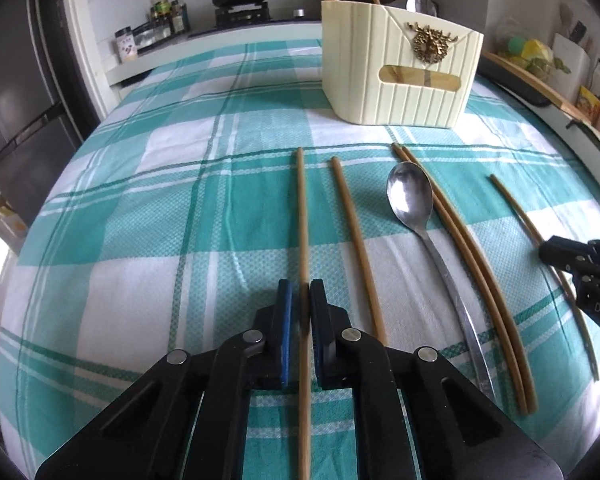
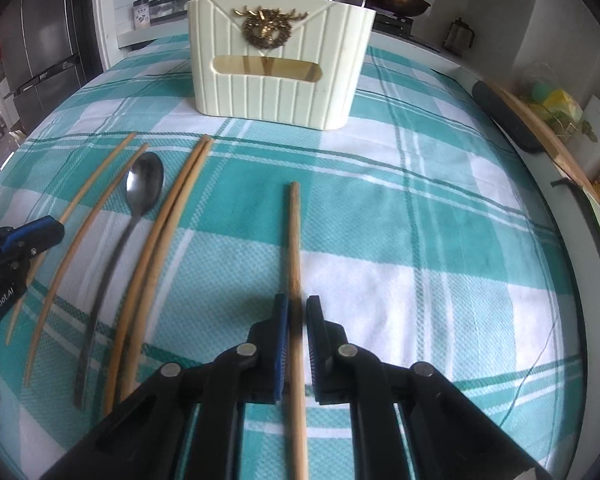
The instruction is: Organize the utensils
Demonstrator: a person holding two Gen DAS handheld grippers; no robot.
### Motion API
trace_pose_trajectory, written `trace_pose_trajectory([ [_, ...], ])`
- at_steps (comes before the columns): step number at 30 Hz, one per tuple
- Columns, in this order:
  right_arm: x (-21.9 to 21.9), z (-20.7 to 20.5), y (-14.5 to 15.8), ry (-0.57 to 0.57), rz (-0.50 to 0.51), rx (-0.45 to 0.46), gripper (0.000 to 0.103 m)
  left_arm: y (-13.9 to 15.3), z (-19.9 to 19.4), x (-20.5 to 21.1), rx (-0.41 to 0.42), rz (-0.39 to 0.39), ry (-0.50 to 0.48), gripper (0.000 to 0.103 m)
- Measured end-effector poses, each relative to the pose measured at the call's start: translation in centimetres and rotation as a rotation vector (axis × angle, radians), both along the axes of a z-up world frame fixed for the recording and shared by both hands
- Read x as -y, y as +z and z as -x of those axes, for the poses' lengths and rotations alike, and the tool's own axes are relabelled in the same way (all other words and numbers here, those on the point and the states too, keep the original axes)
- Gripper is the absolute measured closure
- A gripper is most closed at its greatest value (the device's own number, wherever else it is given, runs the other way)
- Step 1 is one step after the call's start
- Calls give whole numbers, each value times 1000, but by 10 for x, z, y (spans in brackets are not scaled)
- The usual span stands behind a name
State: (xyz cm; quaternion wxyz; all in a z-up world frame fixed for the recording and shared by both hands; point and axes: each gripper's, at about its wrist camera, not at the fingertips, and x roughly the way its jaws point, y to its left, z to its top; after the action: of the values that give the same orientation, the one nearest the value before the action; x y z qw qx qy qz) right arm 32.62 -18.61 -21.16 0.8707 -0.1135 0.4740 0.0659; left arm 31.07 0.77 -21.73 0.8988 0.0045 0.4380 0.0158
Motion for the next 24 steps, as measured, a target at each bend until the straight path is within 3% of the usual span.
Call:
trace_pose_trajectory([
  [4,20,14,1,-29,1,1,94,1,13,-12,-19,42,77,96],
  [9,27,23,1,-32,-12,-2,93,2,21,-17,-45,77,71,93],
  [10,28,24,1,-35,-18,-4,93,2,21,-17,-47,83,62,86],
  [13,29,23,1,-39,-35,-11,93,4,22,-18,-45,77,57,45],
  [14,30,22,2,-36,-45,-17,90,6,23,-20,-39,83,54,39],
  [15,31,21,2,-32,-57,-25,86,7,24,-21,-38,89,46,39],
  [17,34,19,4,-22,-90,-43,62,7,21,-21,-65,99,10,38],
  [24,39,12,4,27,-113,-116,61,4,8,-18,-139,56,-133,37],
])
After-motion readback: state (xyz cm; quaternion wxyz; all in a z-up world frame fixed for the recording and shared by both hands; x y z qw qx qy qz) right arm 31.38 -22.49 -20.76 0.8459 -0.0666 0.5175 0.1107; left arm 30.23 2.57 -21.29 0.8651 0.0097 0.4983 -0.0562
